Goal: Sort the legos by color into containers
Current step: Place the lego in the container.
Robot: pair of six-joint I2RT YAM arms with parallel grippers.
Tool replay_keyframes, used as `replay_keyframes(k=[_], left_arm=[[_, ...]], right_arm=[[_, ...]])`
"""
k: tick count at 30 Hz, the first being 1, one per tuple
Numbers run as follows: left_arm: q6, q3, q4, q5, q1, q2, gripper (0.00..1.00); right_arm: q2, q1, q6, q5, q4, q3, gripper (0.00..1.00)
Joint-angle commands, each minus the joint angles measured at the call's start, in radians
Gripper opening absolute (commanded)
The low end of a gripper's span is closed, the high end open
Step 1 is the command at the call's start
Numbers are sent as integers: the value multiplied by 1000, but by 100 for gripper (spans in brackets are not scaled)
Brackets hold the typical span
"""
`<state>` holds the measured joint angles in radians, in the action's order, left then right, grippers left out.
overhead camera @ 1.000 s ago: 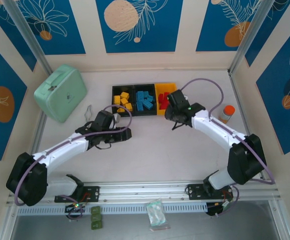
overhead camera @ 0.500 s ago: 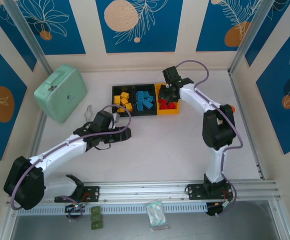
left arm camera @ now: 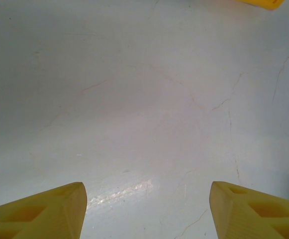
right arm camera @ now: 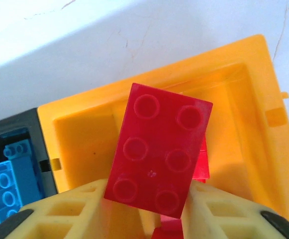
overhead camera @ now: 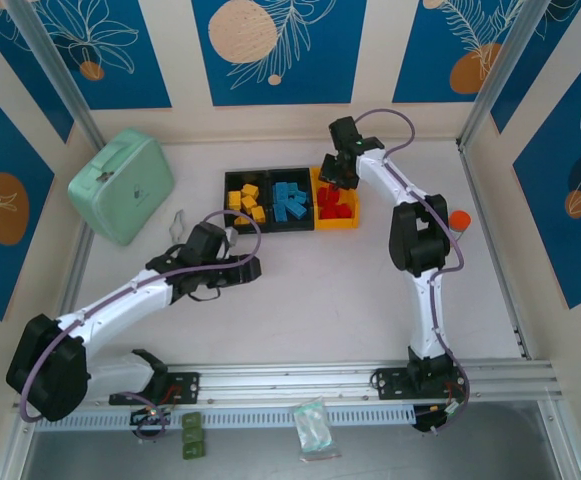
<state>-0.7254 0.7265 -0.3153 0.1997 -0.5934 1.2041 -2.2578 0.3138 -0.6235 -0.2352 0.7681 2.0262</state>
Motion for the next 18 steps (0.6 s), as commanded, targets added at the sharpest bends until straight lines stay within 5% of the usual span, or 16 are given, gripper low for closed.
replay_keyframes(k=[1,8,18], left_arm=[[9,-12,-24,-20,-9,-26,66],[12,-4,-30,-30,-9,-30,66],[91,39,-126,-158,50,-88,75]], right_arm=[[-5,0,-4,5,65,34,49],[154,18,4,-3,21,-85,55],[613,46,29,29,-220,-636,64]])
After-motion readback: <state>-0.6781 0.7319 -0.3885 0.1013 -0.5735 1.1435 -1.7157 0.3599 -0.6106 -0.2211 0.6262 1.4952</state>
